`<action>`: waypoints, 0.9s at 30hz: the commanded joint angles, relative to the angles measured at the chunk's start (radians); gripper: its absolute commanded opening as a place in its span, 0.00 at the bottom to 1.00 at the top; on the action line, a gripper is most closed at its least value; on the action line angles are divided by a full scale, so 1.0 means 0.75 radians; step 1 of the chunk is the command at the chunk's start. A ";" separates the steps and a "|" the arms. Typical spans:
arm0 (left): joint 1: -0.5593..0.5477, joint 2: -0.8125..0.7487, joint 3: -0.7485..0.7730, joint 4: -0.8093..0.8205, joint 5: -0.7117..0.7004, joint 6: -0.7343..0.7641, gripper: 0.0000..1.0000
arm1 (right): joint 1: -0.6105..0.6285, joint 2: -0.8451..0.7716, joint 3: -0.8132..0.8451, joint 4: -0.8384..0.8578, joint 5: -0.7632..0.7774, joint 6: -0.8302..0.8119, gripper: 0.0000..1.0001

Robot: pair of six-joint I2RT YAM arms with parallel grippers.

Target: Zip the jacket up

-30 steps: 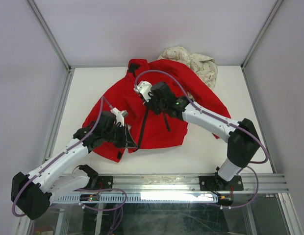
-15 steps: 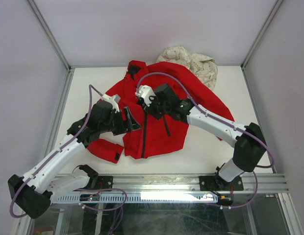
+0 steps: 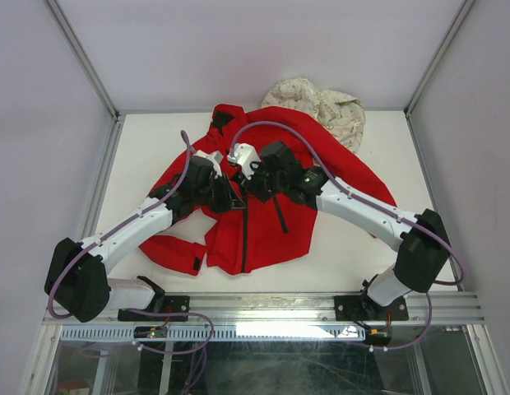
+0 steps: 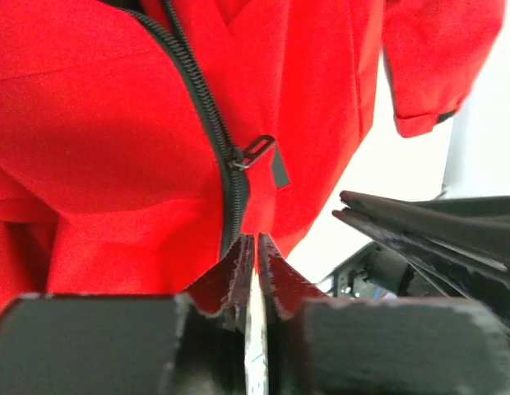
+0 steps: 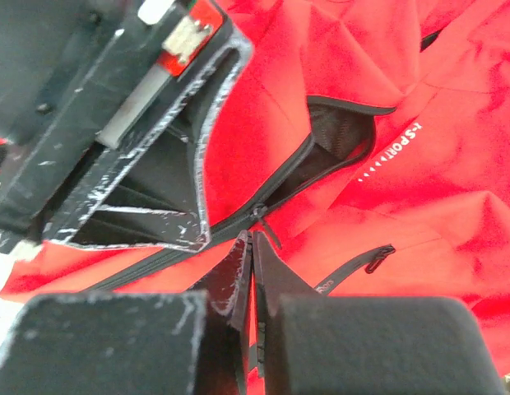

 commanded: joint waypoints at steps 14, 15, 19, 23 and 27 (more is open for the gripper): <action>0.009 -0.245 -0.186 0.058 0.098 -0.055 0.42 | -0.141 0.149 0.184 -0.108 -0.186 -0.020 0.24; 0.009 -0.241 -0.182 0.082 0.077 -0.063 0.48 | -0.144 0.132 0.163 -0.095 -0.198 -0.016 0.29; 0.008 -0.162 -0.150 0.134 0.016 -0.069 0.63 | -0.229 0.078 0.092 -0.024 -0.264 0.064 0.42; 0.005 -0.071 -0.159 0.208 0.044 -0.072 0.67 | -0.252 0.057 0.045 -0.001 -0.335 0.084 0.49; -0.009 0.000 -0.167 0.283 0.051 -0.075 0.66 | -0.281 0.047 -0.007 0.033 -0.411 0.069 0.51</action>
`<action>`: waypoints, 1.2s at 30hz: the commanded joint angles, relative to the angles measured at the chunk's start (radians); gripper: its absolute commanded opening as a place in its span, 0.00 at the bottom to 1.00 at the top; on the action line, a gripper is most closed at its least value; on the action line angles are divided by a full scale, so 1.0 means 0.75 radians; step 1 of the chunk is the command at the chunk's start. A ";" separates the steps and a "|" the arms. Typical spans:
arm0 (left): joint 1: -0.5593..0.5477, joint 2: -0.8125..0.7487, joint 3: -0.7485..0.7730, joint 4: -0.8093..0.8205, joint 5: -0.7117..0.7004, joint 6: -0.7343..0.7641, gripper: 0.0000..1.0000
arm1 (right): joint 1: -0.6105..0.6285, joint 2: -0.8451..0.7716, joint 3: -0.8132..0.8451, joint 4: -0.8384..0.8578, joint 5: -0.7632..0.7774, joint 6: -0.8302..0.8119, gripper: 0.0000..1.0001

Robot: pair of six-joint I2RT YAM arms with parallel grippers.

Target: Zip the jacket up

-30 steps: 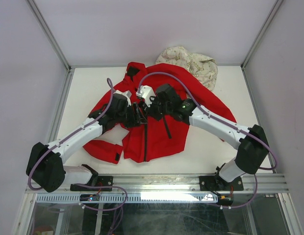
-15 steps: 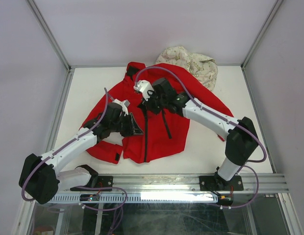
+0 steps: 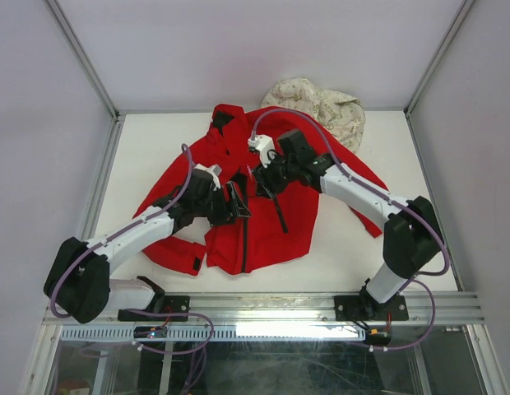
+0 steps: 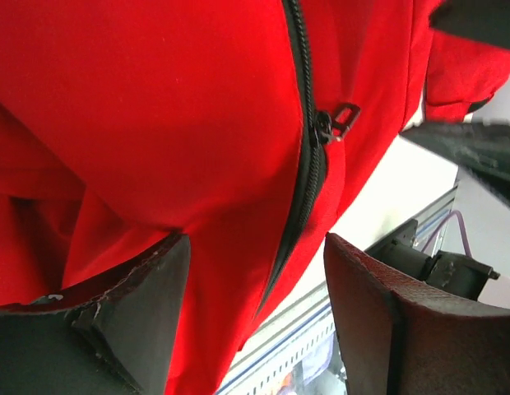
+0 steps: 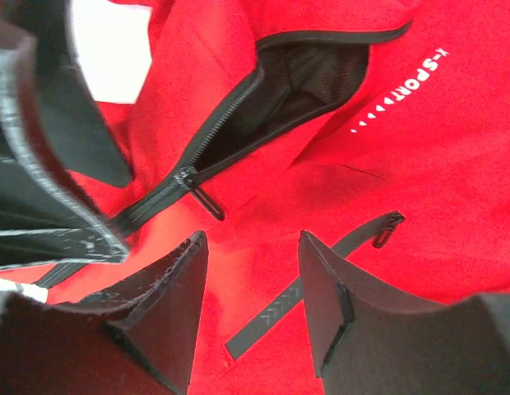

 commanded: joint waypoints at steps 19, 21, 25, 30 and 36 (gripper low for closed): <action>-0.009 -0.072 -0.144 0.381 0.084 0.142 0.00 | -0.026 -0.141 -0.298 0.615 -0.490 -0.288 0.47; -0.010 -0.076 -0.147 0.382 0.094 0.146 0.00 | -0.023 -0.111 -0.290 0.643 -0.504 -0.277 0.45; -0.009 -0.074 -0.147 0.385 0.114 0.148 0.00 | -0.016 -0.071 -0.284 0.687 -0.488 -0.269 0.42; -0.010 -0.077 -0.147 0.385 0.121 0.151 0.00 | -0.013 -0.017 -0.246 0.635 -0.564 -0.293 0.41; -0.010 -0.074 -0.144 0.385 0.131 0.154 0.00 | 0.004 0.036 -0.228 0.599 -0.571 -0.319 0.42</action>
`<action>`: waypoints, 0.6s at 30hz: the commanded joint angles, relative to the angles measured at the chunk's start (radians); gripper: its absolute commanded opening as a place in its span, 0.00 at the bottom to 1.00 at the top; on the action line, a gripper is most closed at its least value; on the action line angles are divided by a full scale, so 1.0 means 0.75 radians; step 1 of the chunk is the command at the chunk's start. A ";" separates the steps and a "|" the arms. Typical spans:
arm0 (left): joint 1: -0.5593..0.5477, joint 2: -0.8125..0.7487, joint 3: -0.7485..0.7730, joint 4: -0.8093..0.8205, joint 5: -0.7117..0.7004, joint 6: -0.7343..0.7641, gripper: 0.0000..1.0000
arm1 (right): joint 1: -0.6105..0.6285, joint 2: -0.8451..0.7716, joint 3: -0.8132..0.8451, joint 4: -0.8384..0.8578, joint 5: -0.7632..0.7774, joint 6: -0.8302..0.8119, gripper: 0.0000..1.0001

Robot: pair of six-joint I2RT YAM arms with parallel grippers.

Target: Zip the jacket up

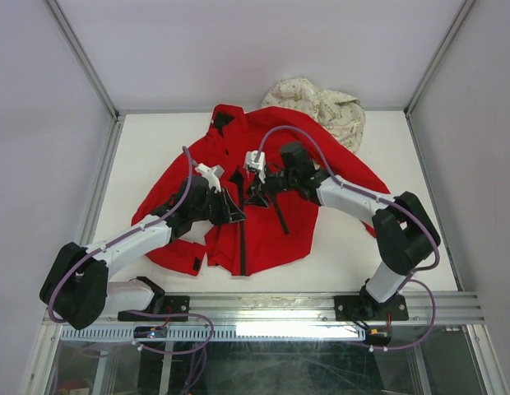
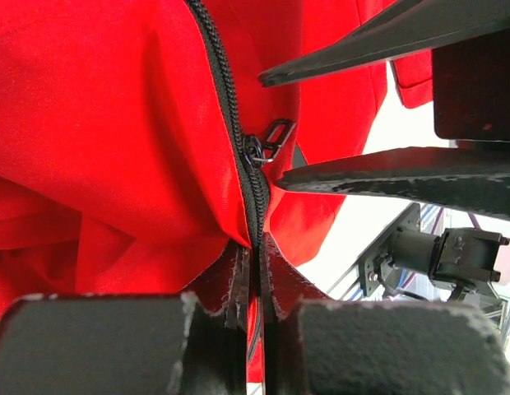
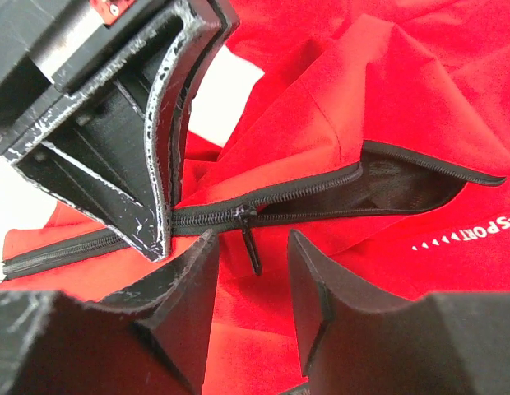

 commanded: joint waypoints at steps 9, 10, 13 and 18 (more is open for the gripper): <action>-0.009 -0.042 0.012 0.070 0.074 0.039 0.00 | 0.022 0.087 0.081 0.024 -0.004 -0.065 0.32; -0.009 -0.044 0.011 0.068 0.073 0.043 0.00 | 0.021 0.093 0.087 0.012 -0.019 -0.072 0.32; -0.009 -0.042 0.013 0.057 0.072 0.049 0.00 | 0.026 0.101 0.110 -0.046 -0.081 -0.109 0.32; -0.008 -0.034 0.019 0.053 0.084 0.064 0.00 | 0.038 0.129 0.150 -0.141 -0.090 -0.177 0.31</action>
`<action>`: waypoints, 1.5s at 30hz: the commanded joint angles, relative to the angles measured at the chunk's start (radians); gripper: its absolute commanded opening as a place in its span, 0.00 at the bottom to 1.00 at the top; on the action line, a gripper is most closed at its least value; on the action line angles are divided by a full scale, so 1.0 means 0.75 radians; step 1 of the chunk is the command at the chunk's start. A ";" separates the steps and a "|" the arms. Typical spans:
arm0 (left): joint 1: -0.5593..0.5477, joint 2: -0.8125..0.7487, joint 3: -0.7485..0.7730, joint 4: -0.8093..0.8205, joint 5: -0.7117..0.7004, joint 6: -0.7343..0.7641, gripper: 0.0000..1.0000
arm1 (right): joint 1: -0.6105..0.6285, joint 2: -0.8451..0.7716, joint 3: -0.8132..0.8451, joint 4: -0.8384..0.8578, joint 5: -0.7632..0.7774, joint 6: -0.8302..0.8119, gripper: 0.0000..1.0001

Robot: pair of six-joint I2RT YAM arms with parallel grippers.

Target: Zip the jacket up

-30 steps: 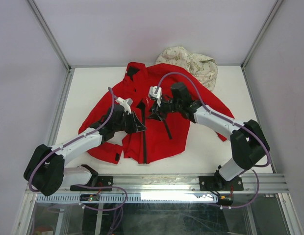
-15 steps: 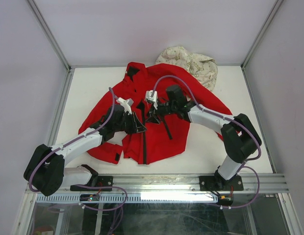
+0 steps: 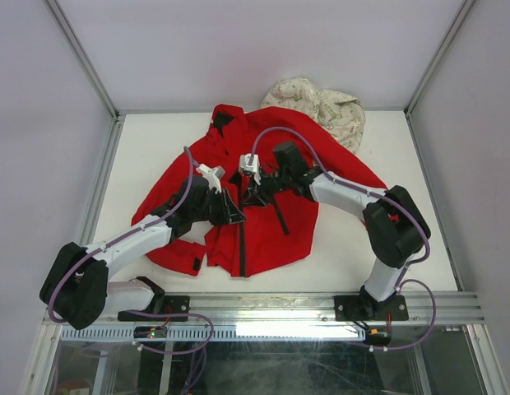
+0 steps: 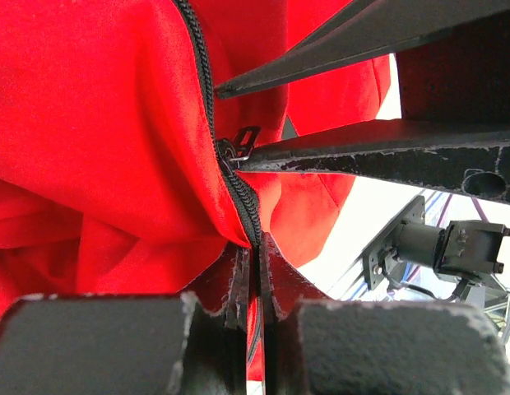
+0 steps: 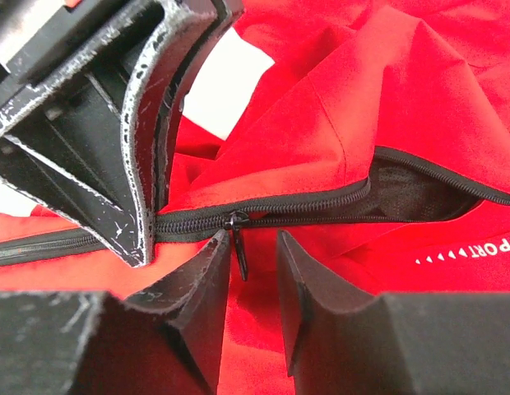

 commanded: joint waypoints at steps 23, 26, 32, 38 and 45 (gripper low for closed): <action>-0.013 -0.332 0.141 -0.451 0.154 0.186 0.00 | -0.217 0.324 0.764 0.029 1.049 0.017 0.00; -0.012 -0.399 0.175 -0.577 0.110 0.192 0.00 | -0.296 0.365 0.881 0.023 1.156 0.018 0.00; -0.010 -0.495 0.342 -0.866 -0.116 0.220 0.00 | -0.488 0.379 1.040 -0.008 1.297 0.069 0.00; -0.008 -0.501 0.533 -1.080 -0.472 0.263 0.00 | -0.661 0.303 1.076 -0.062 1.296 0.157 0.00; 0.000 -0.429 0.700 -1.227 -0.847 0.332 0.00 | -0.663 0.070 0.919 -0.168 1.057 0.224 0.00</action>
